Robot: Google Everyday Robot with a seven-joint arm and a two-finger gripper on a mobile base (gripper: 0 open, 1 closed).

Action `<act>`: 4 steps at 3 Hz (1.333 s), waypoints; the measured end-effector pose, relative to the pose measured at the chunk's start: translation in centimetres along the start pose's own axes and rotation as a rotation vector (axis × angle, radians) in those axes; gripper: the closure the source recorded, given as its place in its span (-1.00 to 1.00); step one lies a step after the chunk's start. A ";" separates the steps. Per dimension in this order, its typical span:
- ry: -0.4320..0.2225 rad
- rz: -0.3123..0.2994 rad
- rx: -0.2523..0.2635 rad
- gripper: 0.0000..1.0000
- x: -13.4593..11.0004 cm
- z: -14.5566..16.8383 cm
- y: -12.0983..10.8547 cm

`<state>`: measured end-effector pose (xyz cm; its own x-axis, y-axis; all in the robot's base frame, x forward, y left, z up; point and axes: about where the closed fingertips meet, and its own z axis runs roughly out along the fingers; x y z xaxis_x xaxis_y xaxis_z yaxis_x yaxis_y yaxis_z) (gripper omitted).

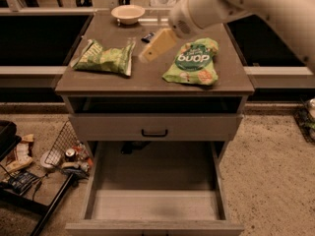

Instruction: Place green jalapeno chip bag into middle drawer

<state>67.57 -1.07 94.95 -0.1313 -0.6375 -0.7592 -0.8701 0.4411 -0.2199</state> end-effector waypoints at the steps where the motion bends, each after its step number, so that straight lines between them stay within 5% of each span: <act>1: -0.036 -0.032 -0.014 -1.00 -2.6 5.7 -0.4; 3: -0.023 -0.092 -0.065 -1.00 -4.9 14.2 -0.3; 4: 0.034 -0.099 -0.111 -0.69 -4.1 17.4 0.7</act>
Offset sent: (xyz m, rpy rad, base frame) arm 0.0865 0.1358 -0.0389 0.0151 -0.0728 0.1295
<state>75.78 12.88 87.24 -0.0564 -0.6960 -0.7158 -0.9267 0.3034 -0.2219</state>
